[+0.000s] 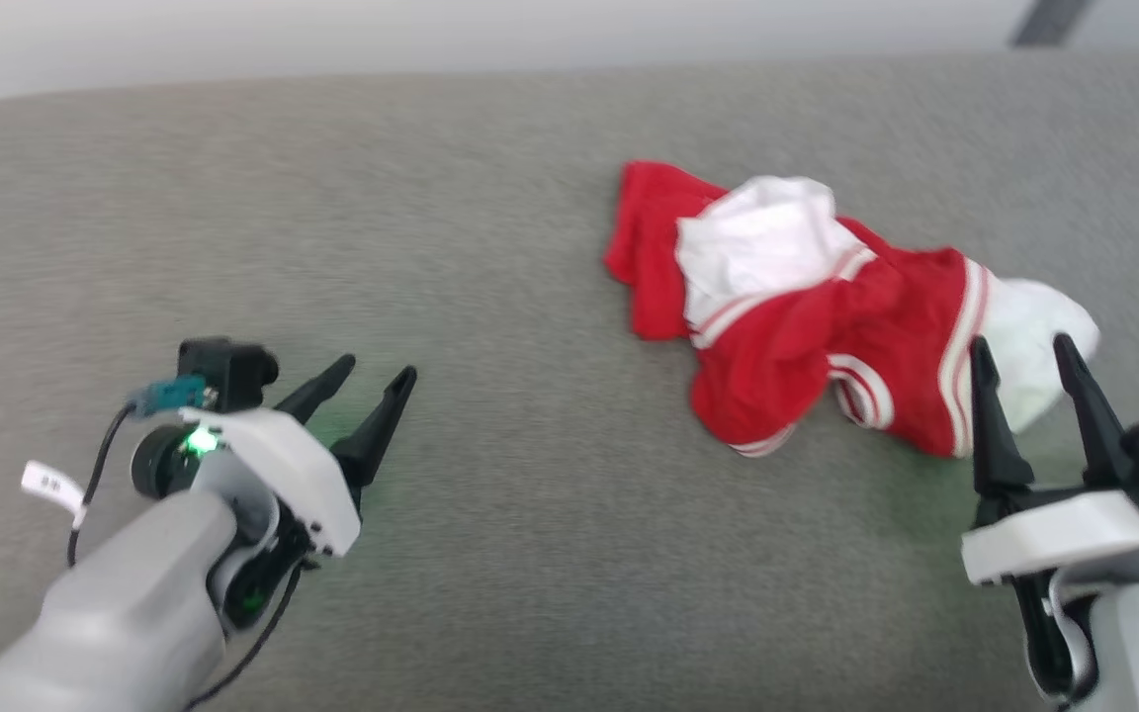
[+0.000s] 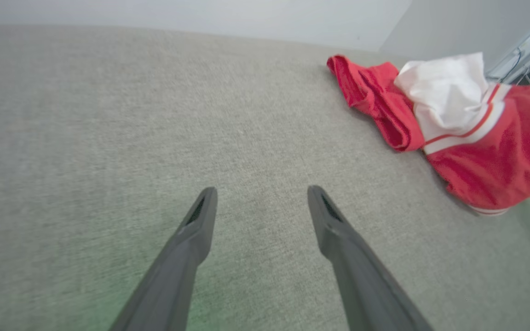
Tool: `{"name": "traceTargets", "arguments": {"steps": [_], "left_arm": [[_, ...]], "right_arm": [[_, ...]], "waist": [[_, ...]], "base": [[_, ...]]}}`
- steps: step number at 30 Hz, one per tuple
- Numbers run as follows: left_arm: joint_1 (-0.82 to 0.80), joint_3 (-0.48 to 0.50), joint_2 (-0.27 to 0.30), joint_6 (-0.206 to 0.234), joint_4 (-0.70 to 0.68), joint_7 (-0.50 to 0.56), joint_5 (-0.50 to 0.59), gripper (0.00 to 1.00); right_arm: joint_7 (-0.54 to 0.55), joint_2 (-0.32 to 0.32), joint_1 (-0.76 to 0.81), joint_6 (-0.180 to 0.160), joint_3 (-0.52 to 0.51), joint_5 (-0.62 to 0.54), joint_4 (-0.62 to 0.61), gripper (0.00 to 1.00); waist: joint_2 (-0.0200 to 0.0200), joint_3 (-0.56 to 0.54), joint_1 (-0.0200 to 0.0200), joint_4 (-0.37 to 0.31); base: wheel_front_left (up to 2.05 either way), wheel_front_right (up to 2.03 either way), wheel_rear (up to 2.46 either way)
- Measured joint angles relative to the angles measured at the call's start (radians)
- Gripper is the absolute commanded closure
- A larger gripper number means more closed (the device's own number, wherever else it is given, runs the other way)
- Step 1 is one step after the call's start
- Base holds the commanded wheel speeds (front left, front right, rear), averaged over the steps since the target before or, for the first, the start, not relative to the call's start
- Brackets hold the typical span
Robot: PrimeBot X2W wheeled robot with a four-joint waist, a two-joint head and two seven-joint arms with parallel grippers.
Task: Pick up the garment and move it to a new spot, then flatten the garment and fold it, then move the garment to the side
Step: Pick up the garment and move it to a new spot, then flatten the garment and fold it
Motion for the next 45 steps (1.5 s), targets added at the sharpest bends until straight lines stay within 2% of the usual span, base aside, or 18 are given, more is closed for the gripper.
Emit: {"name": "traceTargets", "arguments": {"steps": [5, 11, 16, 24, 31, 37, 45], "left_arm": [[0.151, 0.208, -0.017, 0.014, -0.006, -0.001, 0.120, 0.00], [0.344, 0.458, -0.029, 0.040, -0.095, -0.001, 0.295, 0.00], [0.527, 0.681, -0.066, 0.066, -0.217, -0.001, 0.440, 0.00], [0.731, 0.950, -0.169, 0.045, -0.386, -0.001, 0.686, 0.00], [0.792, 1.054, -0.236, 0.019, -0.429, -0.001, 0.852, 0.00], [0.798, 1.087, -0.272, 0.004, -0.426, -0.001, 0.880, 0.00], [0.806, 1.091, -0.284, 0.000, -0.430, -0.001, 0.909, 0.00]], "right_arm": [[0.000, -0.019, 0.056, 0.000, -0.029, 0.000, -0.001, 0.00], [0.000, -0.026, 0.119, 0.000, -0.037, 0.000, -0.005, 0.00], [0.000, -0.032, 0.163, 0.000, -0.047, 0.002, -0.010, 0.00], [0.000, -0.030, 0.203, 0.000, -0.063, 0.006, -0.042, 0.00], [0.000, -0.025, 0.214, 0.000, -0.060, 0.004, -0.064, 0.00], [0.000, -0.019, 0.214, 0.000, -0.056, 0.005, -0.063, 0.00], [0.000, -0.018, 0.210, 0.000, -0.051, 0.005, -0.060, 0.00]], "waist": [[0.0000, -0.055, 0.0000, 0.071], [0.0000, -0.127, 0.0000, 0.118], [0.0000, -0.178, 0.0000, 0.125], [0.0000, -0.216, 0.0000, 0.101], [0.0000, -0.222, 0.0000, 0.079], [0.0000, -0.217, 0.0000, 0.068], [0.0001, -0.210, 0.0000, 0.061]], "base": [[0.00, 0.00, 0.00], [0.00, 0.00, 0.00], [0.00, 0.00, 0.00], [0.00, 0.00, 0.00], [0.00, 0.00, 0.00], [0.00, 0.00, 0.00], [0.00, 0.00, 0.00]]}}
